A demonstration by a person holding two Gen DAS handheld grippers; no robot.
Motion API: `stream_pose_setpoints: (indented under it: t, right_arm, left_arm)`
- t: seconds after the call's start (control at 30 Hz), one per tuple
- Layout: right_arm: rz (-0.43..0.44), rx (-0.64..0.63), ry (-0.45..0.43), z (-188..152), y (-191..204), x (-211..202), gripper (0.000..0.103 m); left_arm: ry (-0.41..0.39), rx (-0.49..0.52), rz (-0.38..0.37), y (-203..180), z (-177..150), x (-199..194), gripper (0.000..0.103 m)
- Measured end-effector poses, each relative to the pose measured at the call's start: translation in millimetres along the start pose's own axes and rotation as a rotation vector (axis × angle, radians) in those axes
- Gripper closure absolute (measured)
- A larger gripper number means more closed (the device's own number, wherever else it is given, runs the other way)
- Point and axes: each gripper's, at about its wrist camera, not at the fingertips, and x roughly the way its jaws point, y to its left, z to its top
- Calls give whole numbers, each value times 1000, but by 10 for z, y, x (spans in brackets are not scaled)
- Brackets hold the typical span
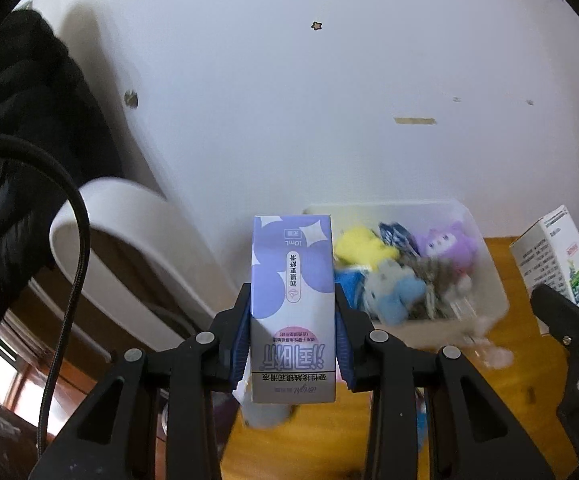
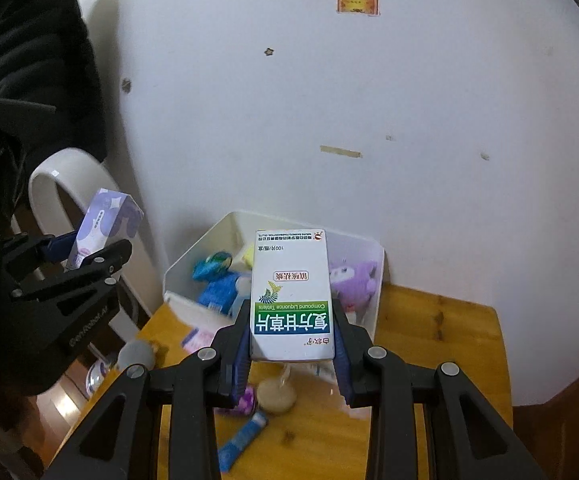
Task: Organize objects
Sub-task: 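Lift both boxes up over the white tray with both grippers, then lower both boxes into the tray and open both grippers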
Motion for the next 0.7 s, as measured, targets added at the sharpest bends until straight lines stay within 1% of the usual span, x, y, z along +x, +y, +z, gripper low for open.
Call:
stream_pose_setpoints:
  t: [0.23,0.3,0.43,0.57,0.7]
  right_arm:
    - [-22,50,22,263,-143,503,68]
    - [-34,70,37,302,-199,665,68]
    - [-42,114,83,328,-349,1017,68]
    - [-55,120,142,249,-424,1366,68]
    - [-53,111,203,120,-448,1682,67]
  left_arm:
    - [11,-8,6,-75,316,531,64]
    - [31,-12,8,-103,390,751,64]
    - [107,-9,6,-183,472,1216,64]
    - [210,3,-29,-270,473,1682,64]
    - [288,-2,-69,-320,448,1995,64]
